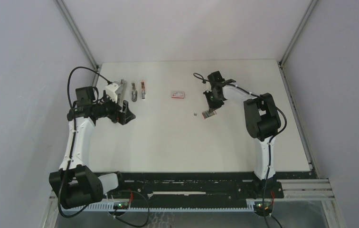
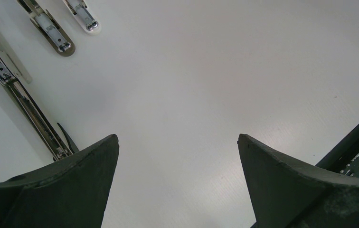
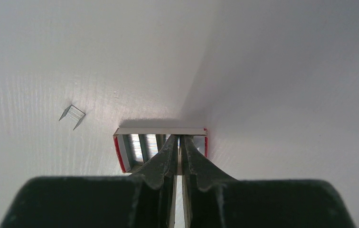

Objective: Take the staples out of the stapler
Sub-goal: Place the staple in the staple box, then pick up the staple from the center of the board.

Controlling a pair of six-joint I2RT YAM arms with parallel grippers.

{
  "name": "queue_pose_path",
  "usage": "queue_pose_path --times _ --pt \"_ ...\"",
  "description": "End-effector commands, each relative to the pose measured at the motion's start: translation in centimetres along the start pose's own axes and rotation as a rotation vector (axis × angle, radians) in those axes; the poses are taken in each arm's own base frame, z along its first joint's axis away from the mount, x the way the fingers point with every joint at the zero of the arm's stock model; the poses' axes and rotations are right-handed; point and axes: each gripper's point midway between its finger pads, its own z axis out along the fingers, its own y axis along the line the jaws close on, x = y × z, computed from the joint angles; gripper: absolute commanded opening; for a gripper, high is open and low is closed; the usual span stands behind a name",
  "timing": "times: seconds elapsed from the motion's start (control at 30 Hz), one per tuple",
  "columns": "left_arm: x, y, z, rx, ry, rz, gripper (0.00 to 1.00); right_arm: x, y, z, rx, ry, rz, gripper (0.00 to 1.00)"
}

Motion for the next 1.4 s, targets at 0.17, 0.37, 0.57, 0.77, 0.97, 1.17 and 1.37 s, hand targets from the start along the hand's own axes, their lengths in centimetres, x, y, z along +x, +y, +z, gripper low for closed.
queue_pose_path --times 0.17,0.37,0.57,0.77,0.97,1.17,1.37 --pt "0.5 -0.3 0.1 0.010 -0.015 -0.005 1.00 -2.9 0.3 -1.5 0.013 -0.090 0.001 0.07" --pt "0.5 -0.3 0.1 0.012 -0.015 -0.006 1.00 -4.0 0.8 -3.4 -0.005 -0.132 -0.004 0.09" --pt "0.5 -0.3 0.1 0.011 -0.015 -0.006 1.00 -5.0 1.5 -5.5 -0.028 -0.179 -0.011 0.12" --pt "0.5 -0.2 0.1 0.009 -0.014 -0.008 1.00 -5.5 2.3 -6.7 -0.033 -0.205 -0.037 0.20" --pt "0.5 -0.1 0.1 0.001 -0.011 -0.006 1.00 -4.8 5.1 -6.5 -0.066 -0.190 -0.096 0.31" --pt "0.4 -0.1 -0.1 -0.008 -0.013 0.001 1.00 -3.6 7.3 -5.1 -0.078 -0.149 -0.149 0.35" --pt "0.4 -0.1 -0.2 -0.011 -0.014 0.002 1.00 -2.9 8.0 -3.6 -0.073 -0.114 -0.171 0.36"
